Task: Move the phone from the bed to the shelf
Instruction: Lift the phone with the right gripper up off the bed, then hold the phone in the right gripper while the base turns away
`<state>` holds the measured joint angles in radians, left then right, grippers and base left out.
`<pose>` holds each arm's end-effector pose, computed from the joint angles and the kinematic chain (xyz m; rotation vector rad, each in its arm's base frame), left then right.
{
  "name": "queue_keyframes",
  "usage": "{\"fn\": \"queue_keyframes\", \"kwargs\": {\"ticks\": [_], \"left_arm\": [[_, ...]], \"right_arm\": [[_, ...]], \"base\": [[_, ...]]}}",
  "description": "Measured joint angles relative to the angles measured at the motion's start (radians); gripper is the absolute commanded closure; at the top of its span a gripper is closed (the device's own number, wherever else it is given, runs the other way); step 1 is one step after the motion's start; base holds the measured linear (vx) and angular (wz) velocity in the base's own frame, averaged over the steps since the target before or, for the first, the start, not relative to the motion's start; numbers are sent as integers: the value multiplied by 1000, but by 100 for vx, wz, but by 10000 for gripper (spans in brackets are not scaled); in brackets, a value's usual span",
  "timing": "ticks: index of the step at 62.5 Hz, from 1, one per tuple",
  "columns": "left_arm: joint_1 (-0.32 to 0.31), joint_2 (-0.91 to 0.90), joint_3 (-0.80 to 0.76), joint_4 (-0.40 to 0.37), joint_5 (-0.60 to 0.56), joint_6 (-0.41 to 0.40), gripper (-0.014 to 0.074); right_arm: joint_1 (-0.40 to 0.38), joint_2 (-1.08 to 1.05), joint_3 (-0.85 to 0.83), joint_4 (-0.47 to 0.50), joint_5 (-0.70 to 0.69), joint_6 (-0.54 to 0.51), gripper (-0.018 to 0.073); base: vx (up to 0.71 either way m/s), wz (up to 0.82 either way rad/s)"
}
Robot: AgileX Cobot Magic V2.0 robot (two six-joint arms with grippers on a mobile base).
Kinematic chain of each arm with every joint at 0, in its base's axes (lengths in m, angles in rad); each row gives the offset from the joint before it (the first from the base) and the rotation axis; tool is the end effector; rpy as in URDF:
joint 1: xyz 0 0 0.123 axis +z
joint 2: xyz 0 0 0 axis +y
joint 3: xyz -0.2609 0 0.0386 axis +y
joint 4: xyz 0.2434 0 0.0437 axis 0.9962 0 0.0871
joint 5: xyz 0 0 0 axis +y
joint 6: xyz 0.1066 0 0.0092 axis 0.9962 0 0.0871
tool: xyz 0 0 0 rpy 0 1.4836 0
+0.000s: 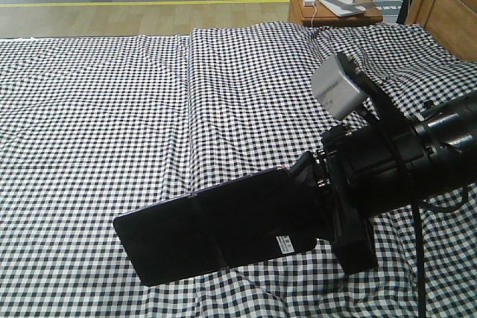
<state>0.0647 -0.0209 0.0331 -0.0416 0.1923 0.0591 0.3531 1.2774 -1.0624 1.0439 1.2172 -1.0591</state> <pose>0.0884 0.0049 0.1842 -0.0332 1.6879 0.0556 0.1941 0.1640 0.3199 -1.2696 1.9851 1.1398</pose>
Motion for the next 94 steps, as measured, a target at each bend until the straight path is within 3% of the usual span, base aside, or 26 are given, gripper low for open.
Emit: {"fn": "queue_keyframes", "kwargs": {"ticks": [94], "left_arm": [[0,0,0,0,0,0,595]], "right_arm": [[0,0,0,0,0,0,561]], "base": [[-2,10]]}}
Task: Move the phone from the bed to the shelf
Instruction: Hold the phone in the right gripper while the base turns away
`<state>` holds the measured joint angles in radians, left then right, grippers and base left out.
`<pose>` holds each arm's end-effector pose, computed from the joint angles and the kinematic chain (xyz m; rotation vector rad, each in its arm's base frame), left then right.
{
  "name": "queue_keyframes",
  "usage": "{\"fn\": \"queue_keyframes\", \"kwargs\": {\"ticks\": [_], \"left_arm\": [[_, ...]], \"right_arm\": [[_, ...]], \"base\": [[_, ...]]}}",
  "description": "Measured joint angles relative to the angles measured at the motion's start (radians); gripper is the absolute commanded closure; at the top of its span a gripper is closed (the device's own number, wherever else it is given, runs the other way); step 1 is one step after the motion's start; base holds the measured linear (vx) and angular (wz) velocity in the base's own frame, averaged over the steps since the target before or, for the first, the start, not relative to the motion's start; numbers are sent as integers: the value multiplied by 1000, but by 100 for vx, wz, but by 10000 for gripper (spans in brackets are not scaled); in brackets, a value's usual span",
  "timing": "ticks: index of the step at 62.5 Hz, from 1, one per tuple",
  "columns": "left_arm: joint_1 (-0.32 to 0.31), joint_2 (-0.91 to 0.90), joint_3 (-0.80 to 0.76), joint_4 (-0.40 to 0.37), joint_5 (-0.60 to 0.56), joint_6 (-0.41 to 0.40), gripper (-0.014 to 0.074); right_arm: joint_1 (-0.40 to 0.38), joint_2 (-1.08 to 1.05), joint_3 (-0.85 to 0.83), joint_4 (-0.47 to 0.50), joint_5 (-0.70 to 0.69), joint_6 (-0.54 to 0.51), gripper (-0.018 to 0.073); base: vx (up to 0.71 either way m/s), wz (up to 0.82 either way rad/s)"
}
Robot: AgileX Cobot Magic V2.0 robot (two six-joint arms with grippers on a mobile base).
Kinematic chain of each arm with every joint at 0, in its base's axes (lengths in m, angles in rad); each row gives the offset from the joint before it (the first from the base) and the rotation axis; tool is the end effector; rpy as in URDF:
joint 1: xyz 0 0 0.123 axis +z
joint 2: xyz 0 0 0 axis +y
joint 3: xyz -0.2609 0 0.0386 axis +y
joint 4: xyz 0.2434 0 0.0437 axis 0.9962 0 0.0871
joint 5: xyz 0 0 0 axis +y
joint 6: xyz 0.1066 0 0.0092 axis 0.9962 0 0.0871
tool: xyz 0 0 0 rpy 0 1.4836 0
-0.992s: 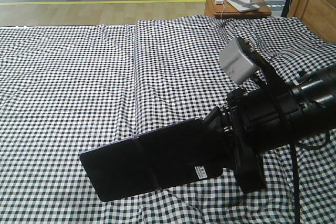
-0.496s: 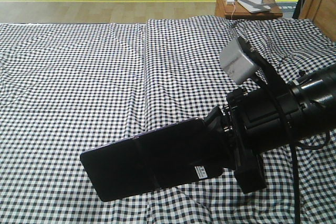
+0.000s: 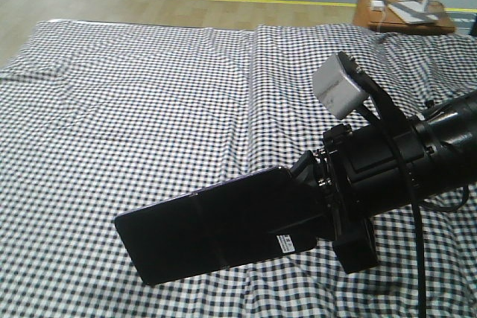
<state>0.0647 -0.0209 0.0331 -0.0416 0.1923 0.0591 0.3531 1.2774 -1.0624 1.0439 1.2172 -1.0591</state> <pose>0.0884 0.0049 0.1842 -0.0332 1.6879 0.0556 0.1941 0.1640 0.3199 -1.2696 1.9851 1.1398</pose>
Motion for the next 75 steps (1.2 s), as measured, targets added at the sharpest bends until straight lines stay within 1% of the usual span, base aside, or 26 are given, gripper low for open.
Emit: {"fn": "queue_keyframes", "kwargs": {"ticks": [75], "left_arm": [[0,0,0,0,0,0,595]], "right_arm": [[0,0,0,0,0,0,561]], "base": [[-12,45]]}}
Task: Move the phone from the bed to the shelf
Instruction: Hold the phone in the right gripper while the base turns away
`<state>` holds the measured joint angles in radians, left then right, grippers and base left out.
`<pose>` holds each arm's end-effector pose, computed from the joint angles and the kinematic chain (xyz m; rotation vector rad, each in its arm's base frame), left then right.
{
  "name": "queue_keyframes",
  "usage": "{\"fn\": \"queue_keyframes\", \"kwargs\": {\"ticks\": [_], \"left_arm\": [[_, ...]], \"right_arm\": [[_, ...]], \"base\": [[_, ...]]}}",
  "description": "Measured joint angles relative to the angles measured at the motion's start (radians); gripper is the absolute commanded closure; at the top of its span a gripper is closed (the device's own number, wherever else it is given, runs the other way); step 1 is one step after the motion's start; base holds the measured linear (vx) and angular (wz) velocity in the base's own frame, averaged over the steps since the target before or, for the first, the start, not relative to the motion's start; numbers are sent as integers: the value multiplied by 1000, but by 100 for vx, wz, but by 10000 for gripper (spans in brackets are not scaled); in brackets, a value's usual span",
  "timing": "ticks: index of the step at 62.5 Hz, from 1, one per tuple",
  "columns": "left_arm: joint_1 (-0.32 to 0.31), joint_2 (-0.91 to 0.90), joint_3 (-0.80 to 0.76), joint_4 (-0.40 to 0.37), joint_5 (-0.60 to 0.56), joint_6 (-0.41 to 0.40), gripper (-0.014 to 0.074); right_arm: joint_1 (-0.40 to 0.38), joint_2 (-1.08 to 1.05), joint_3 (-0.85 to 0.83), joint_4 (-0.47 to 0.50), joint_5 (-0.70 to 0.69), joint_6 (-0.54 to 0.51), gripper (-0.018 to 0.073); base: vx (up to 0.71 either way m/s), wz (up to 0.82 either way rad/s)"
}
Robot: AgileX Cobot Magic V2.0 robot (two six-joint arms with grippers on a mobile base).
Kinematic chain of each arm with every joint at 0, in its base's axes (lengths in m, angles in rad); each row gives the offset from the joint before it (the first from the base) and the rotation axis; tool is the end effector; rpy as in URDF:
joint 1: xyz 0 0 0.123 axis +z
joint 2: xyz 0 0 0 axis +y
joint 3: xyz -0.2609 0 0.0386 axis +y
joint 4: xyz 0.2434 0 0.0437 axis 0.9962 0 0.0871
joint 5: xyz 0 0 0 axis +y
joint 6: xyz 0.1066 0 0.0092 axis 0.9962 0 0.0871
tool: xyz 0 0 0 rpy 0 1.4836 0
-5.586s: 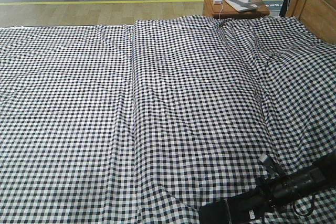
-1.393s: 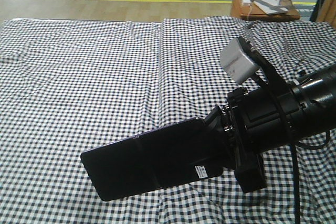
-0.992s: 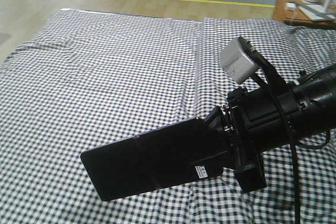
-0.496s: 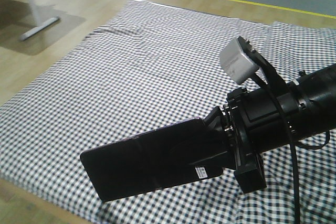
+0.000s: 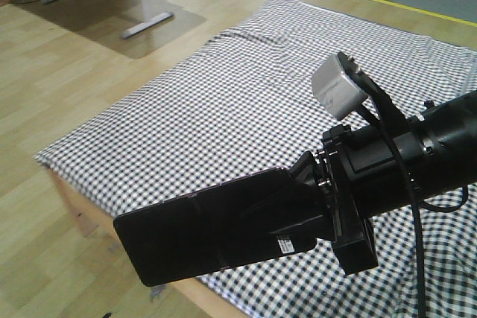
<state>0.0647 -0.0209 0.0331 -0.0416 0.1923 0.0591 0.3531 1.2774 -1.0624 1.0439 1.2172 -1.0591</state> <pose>0.0884 0.0049 0.1842 -0.0332 1.6879 0.0556 0.1941 0.1640 0.3199 -1.2696 1.9851 1.1398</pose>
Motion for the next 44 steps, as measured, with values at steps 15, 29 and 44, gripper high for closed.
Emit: {"fn": "queue_keyframes", "kwargs": {"ticks": [15,29,44], "left_arm": [[0,0,0,0,0,0,595],[0,0,0,0,0,0,595],[0,0,0,0,0,0,595]], "right_arm": [[0,0,0,0,0,0,561],[0,0,0,0,0,0,561],[0,0,0,0,0,0,561]], "base": [[-11,42],[-11,44],[-13,49]]}}
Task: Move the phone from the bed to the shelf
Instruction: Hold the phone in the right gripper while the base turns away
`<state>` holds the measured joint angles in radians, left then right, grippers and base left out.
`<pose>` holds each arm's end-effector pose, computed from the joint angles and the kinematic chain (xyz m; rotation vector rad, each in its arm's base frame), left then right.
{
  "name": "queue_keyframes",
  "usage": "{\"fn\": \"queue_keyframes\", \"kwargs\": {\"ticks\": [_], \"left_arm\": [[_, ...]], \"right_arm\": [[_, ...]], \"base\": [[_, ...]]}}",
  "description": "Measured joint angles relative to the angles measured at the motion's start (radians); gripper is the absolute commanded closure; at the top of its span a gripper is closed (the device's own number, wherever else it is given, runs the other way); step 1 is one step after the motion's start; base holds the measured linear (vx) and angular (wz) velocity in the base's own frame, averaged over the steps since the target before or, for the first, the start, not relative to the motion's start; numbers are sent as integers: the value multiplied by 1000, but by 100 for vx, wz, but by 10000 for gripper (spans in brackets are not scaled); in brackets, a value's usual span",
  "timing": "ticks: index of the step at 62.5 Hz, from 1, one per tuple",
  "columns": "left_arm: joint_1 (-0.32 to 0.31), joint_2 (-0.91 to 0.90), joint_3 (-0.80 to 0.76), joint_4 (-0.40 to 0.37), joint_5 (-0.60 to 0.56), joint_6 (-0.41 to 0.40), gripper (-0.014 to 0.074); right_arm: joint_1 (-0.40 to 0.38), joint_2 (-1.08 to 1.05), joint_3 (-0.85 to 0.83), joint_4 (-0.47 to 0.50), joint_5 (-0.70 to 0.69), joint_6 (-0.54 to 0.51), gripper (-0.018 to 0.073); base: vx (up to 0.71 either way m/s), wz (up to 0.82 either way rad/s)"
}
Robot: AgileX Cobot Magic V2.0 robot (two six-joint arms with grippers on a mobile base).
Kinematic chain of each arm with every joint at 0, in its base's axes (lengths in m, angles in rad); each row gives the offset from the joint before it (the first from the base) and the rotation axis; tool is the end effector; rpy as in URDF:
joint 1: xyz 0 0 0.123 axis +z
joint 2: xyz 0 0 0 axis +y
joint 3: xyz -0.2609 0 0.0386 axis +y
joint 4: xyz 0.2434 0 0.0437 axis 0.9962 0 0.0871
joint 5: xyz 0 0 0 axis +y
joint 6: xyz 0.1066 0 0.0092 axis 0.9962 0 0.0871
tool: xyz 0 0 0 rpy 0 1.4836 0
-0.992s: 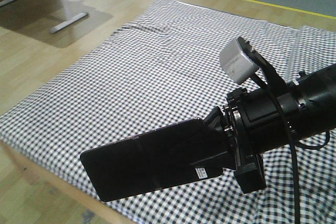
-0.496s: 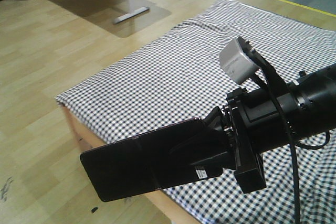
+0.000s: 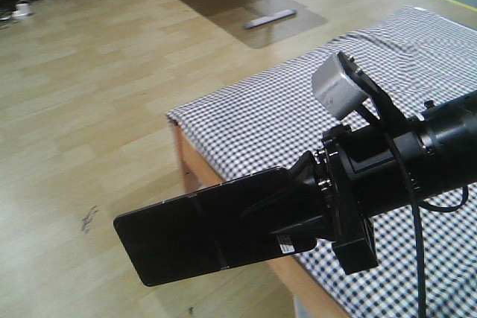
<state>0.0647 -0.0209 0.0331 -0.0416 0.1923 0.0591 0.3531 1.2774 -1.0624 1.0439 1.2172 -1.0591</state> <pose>0.0884 0.0049 0.1842 -0.0332 1.6879 0.0556 0.1941 0.1640 0.3199 -1.2696 1.9851 1.1398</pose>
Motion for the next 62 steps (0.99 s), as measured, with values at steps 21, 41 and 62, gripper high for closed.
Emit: {"fn": "queue_keyframes", "kwargs": {"ticks": [21,41,62], "left_arm": [[0,0,0,0,0,0,595],[0,0,0,0,0,0,595],[0,0,0,0,0,0,595]], "right_arm": [[0,0,0,0,0,0,561],[0,0,0,0,0,0,561],[0,0,0,0,3,0,561]], "base": [[-13,51],[-12,47],[-9,34]]}}
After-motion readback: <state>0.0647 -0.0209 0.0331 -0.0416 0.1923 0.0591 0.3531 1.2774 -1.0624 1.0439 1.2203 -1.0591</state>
